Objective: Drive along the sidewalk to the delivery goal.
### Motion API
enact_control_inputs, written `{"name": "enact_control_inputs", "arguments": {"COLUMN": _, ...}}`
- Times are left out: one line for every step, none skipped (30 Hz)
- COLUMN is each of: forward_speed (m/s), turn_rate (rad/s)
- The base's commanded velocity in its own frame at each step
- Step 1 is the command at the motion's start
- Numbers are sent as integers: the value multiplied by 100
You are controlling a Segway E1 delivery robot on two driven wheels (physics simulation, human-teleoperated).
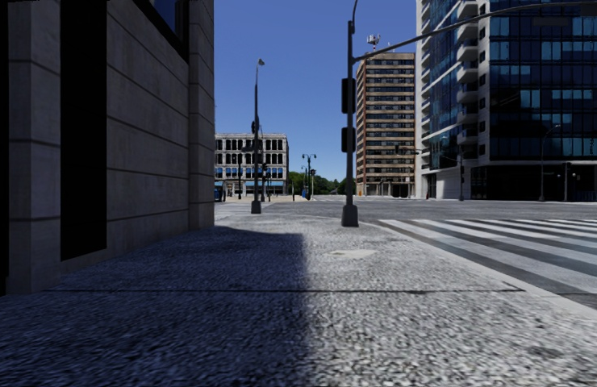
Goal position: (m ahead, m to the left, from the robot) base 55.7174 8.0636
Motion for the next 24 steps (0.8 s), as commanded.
{"name": "enact_control_inputs", "arguments": {"forward_speed": 200, "turn_rate": 0}}
{"name": "enact_control_inputs", "arguments": {"forward_speed": 200, "turn_rate": 0}}
{"name": "enact_control_inputs", "arguments": {"forward_speed": 200, "turn_rate": 0}}
{"name": "enact_control_inputs", "arguments": {"forward_speed": 200, "turn_rate": 0}}
{"name": "enact_control_inputs", "arguments": {"forward_speed": 200, "turn_rate": 0}}
{"name": "enact_control_inputs", "arguments": {"forward_speed": 200, "turn_rate": 0}}
{"name": "enact_control_inputs", "arguments": {"forward_speed": 200, "turn_rate": 0}}
{"name": "enact_control_inputs", "arguments": {"forward_speed": 200, "turn_rate": 0}}
{"name": "enact_control_inputs", "arguments": {"forward_speed": 200, "turn_rate": 0}}
{"name": "enact_control_inputs", "arguments": {"forward_speed": 200, "turn_rate": 0}}
{"name": "enact_control_inputs", "arguments": {"forward_speed": 200, "turn_rate": 0}}
{"name": "enact_control_inputs", "arguments": {"forward_speed": 200, "turn_rate": 0}}
{"name": "enact_control_inputs", "arguments": {"forward_speed": 200, "turn_rate": 0}}
{"name": "enact_control_inputs", "arguments": {"forward_speed": 200, "turn_rate": 0}}
{"name": "enact_control_inputs", "arguments": {"forward_speed": 200, "turn_rate": 0}}
{"name": "enact_control_inputs", "arguments": {"forward_speed": 200, "turn_rate": 0}}
{"name": "enact_control_inputs", "arguments": {"forward_speed": 200, "turn_rate": 0}}
{"name": "enact_control_inputs", "arguments": {"forward_speed": 200, "turn_rate": 0}}
{"name": "enact_control_inputs", "arguments": {"forward_speed": 200, "turn_rate": 0}}
{"name": "enact_control_inputs", "arguments": {"forward_speed": 200, "turn_rate": 0}}
{"name": "enact_control_inputs", "arguments": {"forward_speed": 200, "turn_rate": 0}}
{"name": "enact_control_inputs", "arguments": {"forward_speed": 200, "turn_rate": 0}}
{"name": "enact_control_inputs", "arguments": {"forward_speed": 200, "turn_rate": 0}}
{"name": "enact_control_inputs", "arguments": {"forward_speed": 200, "turn_rate": 0}}
